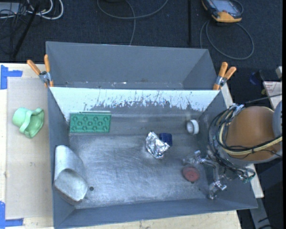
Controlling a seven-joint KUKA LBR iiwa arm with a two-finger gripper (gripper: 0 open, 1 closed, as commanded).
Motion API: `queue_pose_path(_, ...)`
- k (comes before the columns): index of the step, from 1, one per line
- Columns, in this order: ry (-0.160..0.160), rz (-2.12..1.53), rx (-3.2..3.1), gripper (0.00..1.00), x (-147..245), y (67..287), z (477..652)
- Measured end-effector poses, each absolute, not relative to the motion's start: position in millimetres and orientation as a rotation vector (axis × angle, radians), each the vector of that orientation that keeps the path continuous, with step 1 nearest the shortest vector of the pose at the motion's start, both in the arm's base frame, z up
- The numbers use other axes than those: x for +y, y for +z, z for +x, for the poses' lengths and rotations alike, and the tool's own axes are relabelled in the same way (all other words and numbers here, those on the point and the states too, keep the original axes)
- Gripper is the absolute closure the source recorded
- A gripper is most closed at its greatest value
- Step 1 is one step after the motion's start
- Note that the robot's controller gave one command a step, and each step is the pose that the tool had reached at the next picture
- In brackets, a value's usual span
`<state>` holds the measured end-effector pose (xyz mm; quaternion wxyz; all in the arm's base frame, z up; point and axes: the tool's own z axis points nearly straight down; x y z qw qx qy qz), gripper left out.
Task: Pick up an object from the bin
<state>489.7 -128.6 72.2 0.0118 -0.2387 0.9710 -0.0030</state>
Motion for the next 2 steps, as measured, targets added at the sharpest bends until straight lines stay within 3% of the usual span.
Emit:
queue_pose_path(1, -0.005, -0.756, 3.040, 1.00, -128.2, 74.4, 487.3)
queue_pose_path(2, -0.004, -0.803, 3.030, 1.00, -123.4, 206.5, 491.7)
